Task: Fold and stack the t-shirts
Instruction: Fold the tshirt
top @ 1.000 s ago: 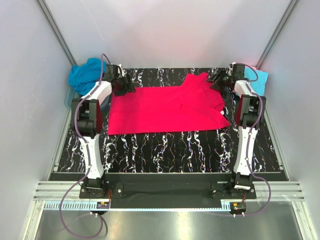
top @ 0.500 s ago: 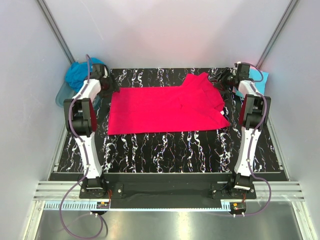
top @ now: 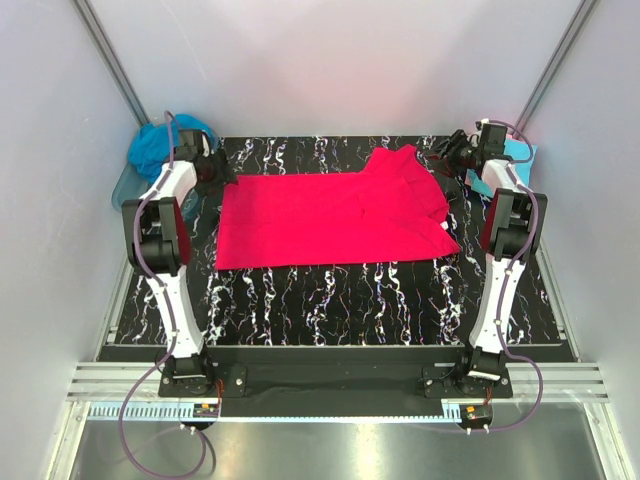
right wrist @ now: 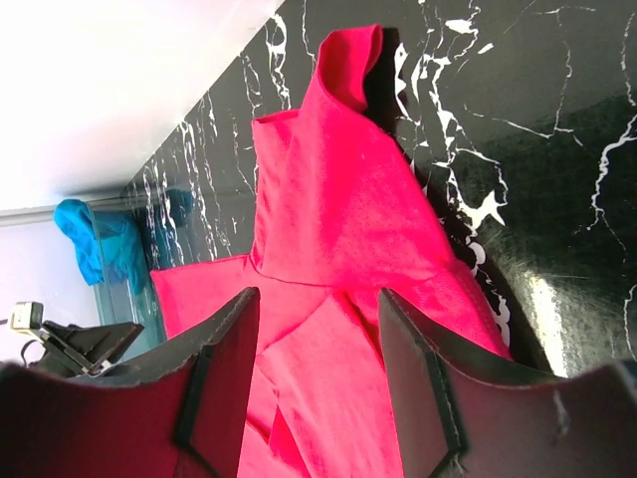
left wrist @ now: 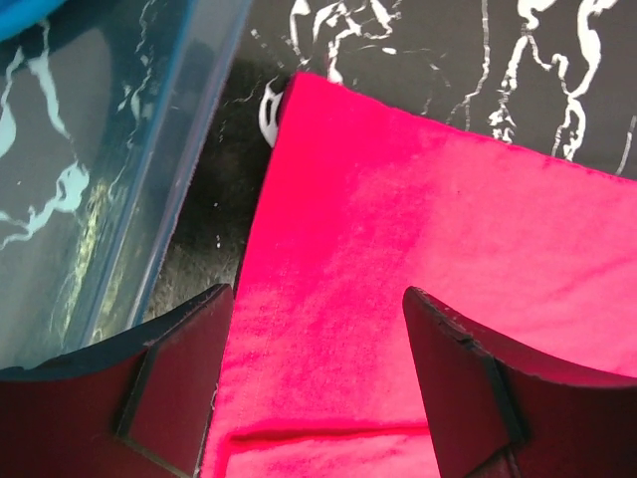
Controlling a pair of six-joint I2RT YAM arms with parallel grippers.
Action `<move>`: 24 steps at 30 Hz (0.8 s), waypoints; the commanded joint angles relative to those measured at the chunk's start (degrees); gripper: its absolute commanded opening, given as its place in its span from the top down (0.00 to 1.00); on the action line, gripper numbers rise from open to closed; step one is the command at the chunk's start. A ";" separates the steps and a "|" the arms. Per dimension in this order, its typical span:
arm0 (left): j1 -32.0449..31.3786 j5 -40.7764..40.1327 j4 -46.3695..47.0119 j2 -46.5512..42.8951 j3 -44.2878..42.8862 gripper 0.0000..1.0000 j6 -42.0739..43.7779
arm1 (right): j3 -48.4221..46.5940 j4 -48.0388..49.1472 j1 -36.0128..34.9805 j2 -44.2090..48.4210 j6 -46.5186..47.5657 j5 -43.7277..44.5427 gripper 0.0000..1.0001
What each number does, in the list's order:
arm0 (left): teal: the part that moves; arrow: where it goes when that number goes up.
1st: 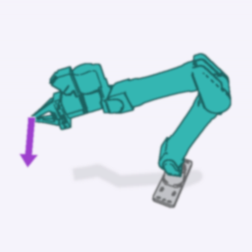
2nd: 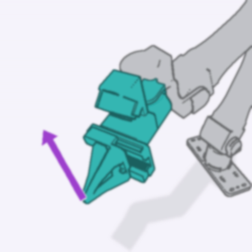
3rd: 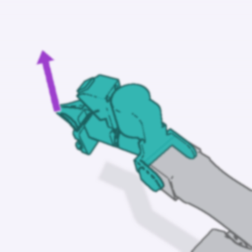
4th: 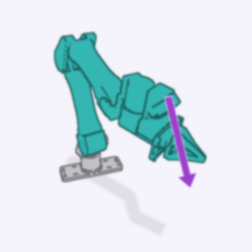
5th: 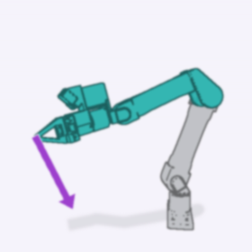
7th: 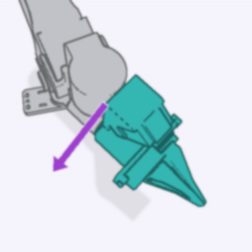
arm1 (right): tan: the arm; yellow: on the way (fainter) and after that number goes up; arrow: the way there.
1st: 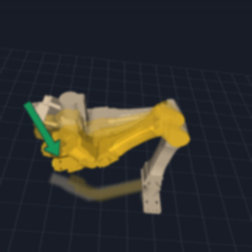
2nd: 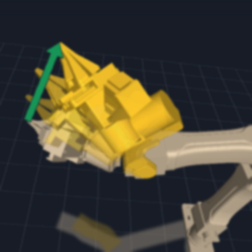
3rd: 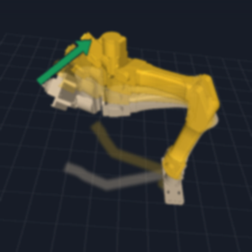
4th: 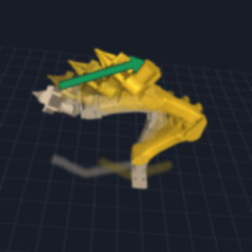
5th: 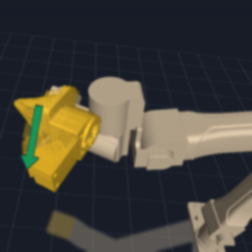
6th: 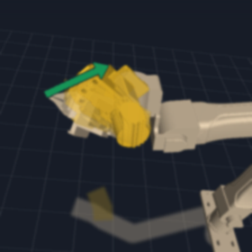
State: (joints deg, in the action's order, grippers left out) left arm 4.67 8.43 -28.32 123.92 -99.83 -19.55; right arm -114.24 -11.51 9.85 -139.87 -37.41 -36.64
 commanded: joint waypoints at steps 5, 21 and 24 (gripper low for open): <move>1.13 0.79 -1.30 5.97 -9.85 0.22 5.57 | -0.46 3.59 0.00 2.68 -1.17 -2.82 0.42; 0.17 -0.24 -9.21 15.56 -22.95 0.22 7.33 | -3.71 7.55 0.09 -2.24 -5.04 -3.70 0.42; -1.23 -2.71 -12.80 16.35 -22.78 0.22 8.56 | -3.02 9.74 0.09 -2.42 -7.23 -5.36 0.42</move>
State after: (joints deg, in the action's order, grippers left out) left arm 3.44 11.55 -36.53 138.30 -121.12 -13.91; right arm -115.46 -6.39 9.87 -142.17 -41.95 -38.98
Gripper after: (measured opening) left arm 0.776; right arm 0.582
